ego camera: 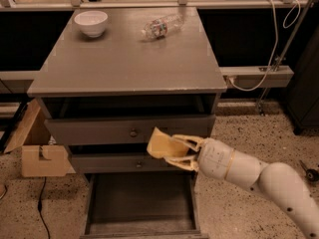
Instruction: Pick sponge from bottom drawer and place on counter
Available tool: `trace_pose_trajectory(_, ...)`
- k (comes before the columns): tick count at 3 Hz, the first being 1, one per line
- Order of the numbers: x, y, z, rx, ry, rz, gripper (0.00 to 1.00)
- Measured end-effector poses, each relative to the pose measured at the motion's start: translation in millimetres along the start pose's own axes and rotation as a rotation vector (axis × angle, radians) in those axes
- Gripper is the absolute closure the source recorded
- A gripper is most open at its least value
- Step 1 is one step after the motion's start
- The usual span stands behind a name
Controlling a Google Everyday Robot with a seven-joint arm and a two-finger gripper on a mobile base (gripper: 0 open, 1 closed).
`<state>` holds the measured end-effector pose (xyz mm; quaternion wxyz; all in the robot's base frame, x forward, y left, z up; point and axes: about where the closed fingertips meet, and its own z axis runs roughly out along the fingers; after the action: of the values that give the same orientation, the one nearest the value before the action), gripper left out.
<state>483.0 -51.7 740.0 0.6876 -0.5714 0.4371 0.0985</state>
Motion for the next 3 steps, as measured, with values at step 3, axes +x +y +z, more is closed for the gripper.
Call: trace_pose_trajectory(3, -101, -188, 87, -0.037, 0.152, -0.197, 1.0)
